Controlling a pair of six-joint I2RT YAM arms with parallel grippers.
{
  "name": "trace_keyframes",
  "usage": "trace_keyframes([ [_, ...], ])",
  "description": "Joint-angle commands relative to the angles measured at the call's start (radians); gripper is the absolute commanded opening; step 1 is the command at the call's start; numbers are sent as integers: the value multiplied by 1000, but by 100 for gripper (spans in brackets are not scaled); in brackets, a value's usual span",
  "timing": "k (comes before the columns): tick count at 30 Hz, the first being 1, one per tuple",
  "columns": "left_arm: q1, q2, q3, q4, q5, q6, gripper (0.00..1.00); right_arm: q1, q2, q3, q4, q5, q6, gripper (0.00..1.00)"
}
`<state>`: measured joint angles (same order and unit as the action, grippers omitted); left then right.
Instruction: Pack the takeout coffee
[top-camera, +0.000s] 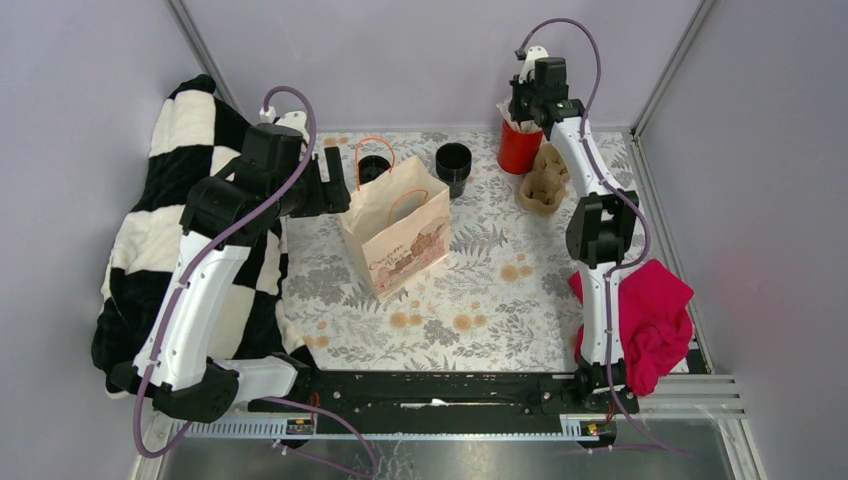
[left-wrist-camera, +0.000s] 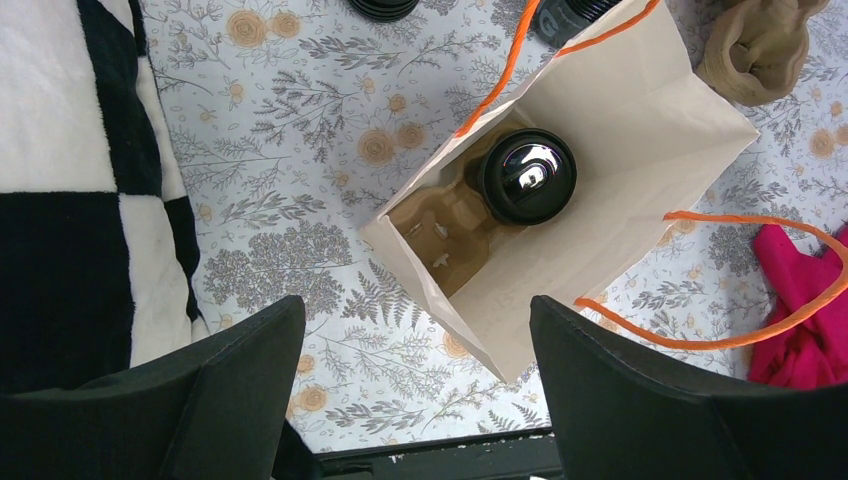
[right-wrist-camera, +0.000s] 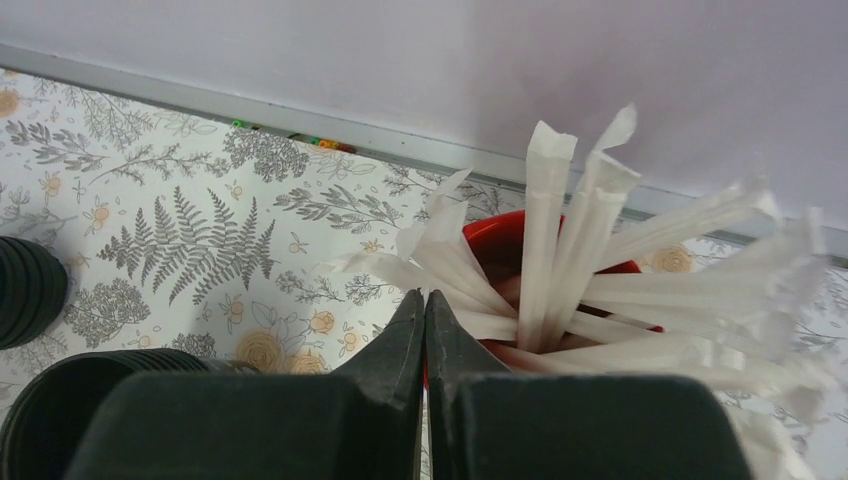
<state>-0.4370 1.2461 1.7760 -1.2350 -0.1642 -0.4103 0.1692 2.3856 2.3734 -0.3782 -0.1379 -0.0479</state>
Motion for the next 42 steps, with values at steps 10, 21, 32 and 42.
trace_keyframes([
  [10, 4, -39, 6, 65, 10, 5, 87, 3, -278, 52, -1, 44, 203, 0],
  [21, 4, -69, 126, 123, 38, -27, 89, 4, -738, -279, 246, -437, 725, 0],
  [32, 4, -339, -101, 431, 127, -56, 94, 236, -990, -640, 448, -608, 785, 0],
  [42, 4, -458, -176, 421, 278, -50, 95, 589, -1007, -881, 440, -262, 447, 0],
])
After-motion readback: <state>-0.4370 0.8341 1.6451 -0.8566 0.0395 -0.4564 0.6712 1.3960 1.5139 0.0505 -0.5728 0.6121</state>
